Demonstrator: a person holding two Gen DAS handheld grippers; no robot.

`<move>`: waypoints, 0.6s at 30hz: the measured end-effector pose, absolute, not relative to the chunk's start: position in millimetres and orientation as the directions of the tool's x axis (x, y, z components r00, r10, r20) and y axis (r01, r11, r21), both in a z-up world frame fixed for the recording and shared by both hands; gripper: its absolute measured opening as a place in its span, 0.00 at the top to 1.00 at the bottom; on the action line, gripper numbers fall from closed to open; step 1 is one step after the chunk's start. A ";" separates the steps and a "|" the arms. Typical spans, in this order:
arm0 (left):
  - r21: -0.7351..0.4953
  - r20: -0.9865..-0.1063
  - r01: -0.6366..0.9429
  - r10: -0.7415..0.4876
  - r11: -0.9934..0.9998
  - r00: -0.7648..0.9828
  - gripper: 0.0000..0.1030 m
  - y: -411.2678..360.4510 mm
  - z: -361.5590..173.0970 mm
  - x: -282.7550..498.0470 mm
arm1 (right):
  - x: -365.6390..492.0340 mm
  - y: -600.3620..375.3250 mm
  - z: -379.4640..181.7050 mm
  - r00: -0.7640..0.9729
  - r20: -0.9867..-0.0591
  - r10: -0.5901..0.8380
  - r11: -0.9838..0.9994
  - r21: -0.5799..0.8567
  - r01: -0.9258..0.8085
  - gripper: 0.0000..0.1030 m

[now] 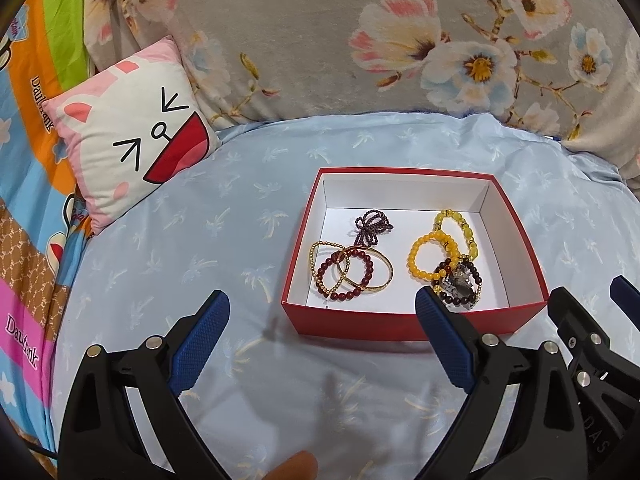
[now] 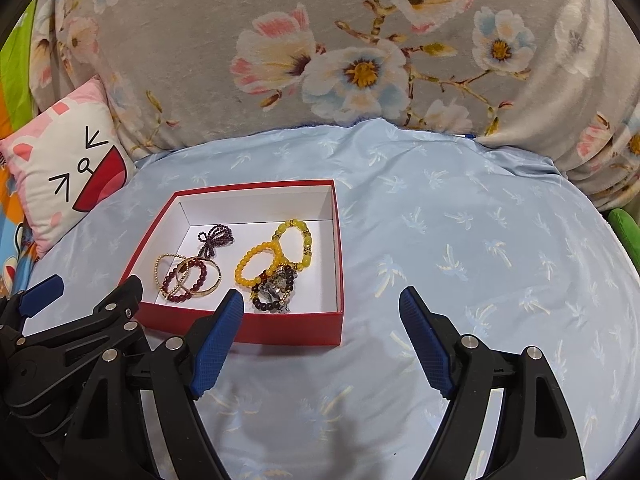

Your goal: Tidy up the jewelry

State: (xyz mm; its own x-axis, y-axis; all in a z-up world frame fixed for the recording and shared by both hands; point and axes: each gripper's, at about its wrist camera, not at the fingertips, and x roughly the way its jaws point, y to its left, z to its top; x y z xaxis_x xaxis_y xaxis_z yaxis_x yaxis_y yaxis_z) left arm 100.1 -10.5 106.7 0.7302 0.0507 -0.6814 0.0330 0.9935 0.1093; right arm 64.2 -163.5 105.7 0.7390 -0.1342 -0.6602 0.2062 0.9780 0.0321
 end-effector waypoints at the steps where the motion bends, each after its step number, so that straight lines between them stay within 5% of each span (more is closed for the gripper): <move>1: 0.108 -0.681 0.032 0.051 0.994 0.731 0.13 -10.3 106.8 99.7 | 64.1 -163.5 105.5 0.739 -0.660 -0.133 0.978 0.033 0.206 0.25; 18: 0.104 -0.683 0.027 0.052 0.994 0.728 0.13 -8.5 104.8 98.8 | 62.4 -160.5 104.3 0.738 -0.663 -0.129 0.978 0.037 0.204 0.25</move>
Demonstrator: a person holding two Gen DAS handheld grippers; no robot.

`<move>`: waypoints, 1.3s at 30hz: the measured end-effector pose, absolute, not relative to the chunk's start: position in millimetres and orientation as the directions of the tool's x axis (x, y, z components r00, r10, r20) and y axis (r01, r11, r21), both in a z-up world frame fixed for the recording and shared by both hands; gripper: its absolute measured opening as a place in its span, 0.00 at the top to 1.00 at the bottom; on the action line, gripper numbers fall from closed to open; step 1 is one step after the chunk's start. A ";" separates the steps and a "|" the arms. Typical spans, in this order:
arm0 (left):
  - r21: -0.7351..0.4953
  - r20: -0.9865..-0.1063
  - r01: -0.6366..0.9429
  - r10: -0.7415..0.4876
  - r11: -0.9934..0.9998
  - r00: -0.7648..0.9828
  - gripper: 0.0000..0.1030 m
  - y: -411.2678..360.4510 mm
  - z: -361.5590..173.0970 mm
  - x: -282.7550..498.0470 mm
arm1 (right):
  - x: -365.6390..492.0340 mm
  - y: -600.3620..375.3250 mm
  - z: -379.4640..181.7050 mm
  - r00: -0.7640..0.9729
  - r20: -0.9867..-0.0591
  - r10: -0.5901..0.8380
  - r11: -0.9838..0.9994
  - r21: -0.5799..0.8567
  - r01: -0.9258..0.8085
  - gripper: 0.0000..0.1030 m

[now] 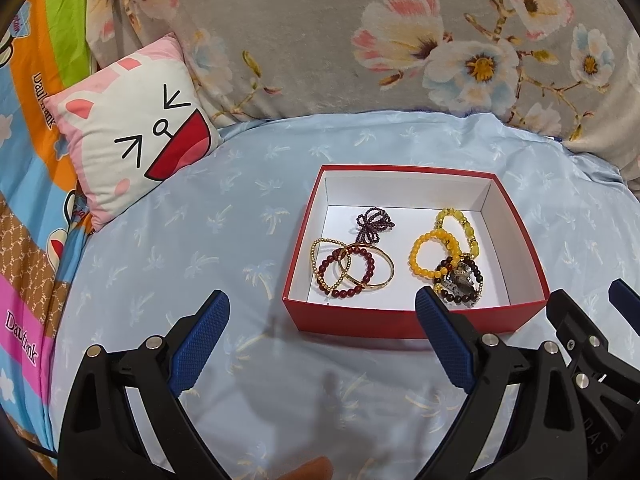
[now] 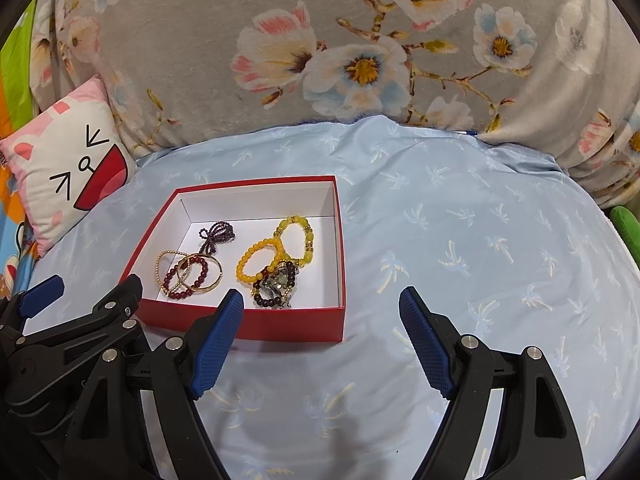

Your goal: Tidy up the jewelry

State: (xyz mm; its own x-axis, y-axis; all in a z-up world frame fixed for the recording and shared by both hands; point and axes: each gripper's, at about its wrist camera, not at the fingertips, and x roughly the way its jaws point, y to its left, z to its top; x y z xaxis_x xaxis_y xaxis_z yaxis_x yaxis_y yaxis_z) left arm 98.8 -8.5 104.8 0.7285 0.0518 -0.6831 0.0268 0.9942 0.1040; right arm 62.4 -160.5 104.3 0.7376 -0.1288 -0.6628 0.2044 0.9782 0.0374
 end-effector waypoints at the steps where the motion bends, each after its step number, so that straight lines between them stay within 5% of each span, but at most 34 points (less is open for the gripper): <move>1: 0.103 -0.684 0.028 0.050 0.994 0.728 0.13 -8.6 104.5 98.6 | 62.8 -161.0 104.3 0.738 -0.663 -0.128 0.978 0.037 0.203 0.25; 39: 0.109 -0.695 0.034 0.051 0.993 0.717 0.17 -10.3 99.4 101.1 | 62.5 -161.5 102.0 0.737 -0.664 -0.127 0.979 0.038 0.202 0.25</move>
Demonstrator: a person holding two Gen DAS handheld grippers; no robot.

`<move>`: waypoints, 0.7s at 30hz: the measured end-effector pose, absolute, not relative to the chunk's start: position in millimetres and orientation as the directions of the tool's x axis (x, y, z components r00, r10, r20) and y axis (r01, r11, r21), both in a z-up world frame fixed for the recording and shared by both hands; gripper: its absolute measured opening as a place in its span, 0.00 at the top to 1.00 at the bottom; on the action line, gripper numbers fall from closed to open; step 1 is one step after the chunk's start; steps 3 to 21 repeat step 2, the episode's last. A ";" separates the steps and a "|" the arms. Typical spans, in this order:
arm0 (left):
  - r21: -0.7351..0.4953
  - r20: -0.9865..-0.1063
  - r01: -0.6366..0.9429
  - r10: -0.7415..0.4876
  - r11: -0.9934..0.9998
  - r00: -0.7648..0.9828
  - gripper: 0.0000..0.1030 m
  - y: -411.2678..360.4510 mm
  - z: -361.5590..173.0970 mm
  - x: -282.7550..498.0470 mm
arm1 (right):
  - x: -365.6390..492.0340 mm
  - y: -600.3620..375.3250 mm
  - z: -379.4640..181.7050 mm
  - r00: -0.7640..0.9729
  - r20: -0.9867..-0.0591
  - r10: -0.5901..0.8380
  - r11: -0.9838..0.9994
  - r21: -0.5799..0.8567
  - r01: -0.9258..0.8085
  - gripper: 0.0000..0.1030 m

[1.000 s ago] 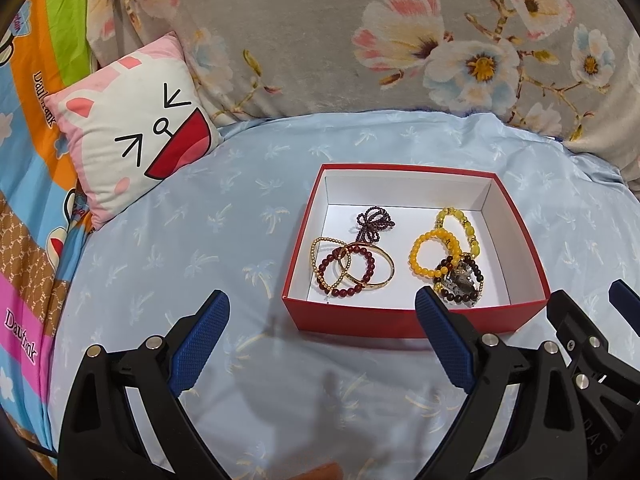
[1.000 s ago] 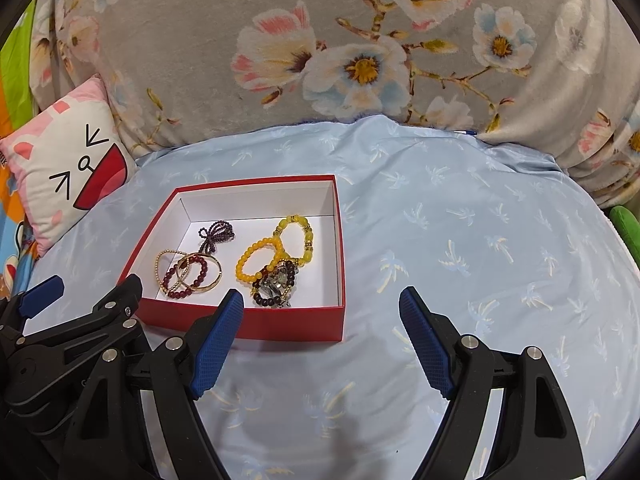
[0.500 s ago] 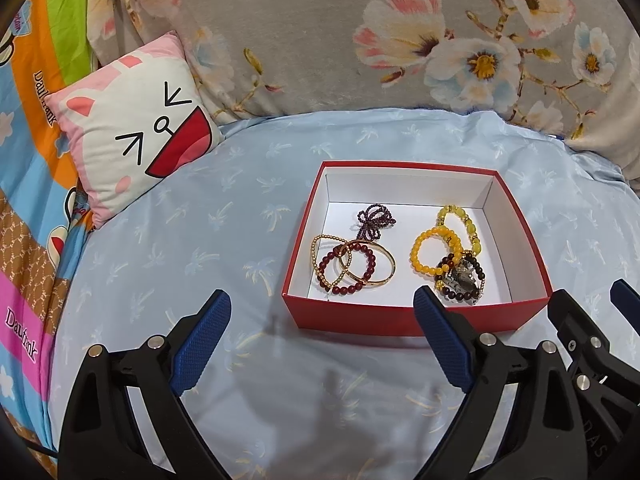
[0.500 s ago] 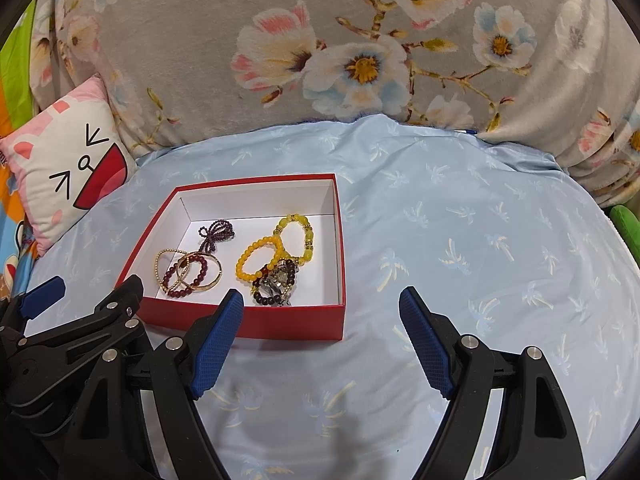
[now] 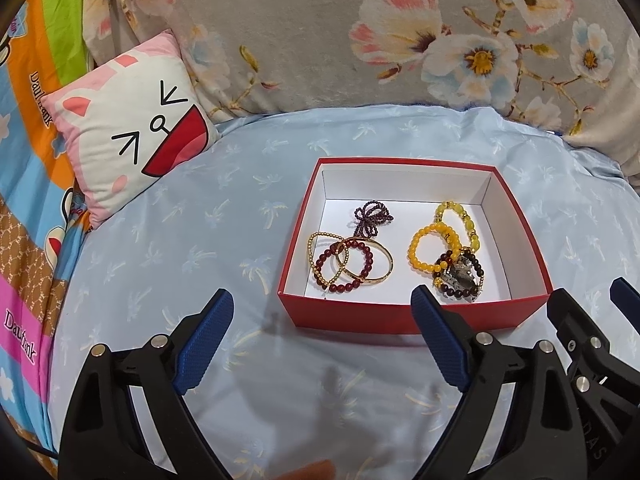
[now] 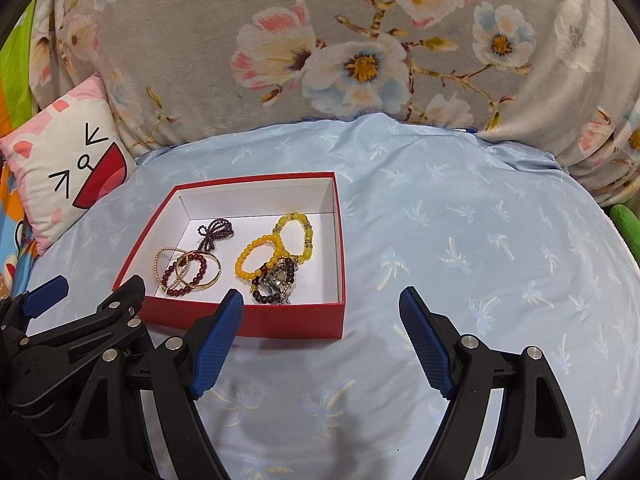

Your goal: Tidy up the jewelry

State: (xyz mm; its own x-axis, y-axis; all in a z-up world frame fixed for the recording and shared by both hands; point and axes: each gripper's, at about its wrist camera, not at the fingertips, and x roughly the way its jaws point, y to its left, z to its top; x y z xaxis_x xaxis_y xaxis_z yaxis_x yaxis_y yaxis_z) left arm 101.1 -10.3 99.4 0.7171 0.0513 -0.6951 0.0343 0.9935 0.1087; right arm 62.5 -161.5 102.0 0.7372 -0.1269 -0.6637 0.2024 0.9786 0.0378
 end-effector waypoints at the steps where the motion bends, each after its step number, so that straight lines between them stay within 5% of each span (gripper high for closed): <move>1: 0.109 -0.696 0.035 0.051 0.993 0.717 0.17 -10.5 99.3 101.6 | 62.3 -161.0 101.5 0.737 -0.663 -0.127 0.978 0.038 0.203 0.25; 21: 0.108 -0.697 0.035 0.050 0.994 0.715 0.17 -10.5 99.1 101.8 | 62.5 -161.6 102.0 0.736 -0.665 -0.126 0.978 0.040 0.203 0.25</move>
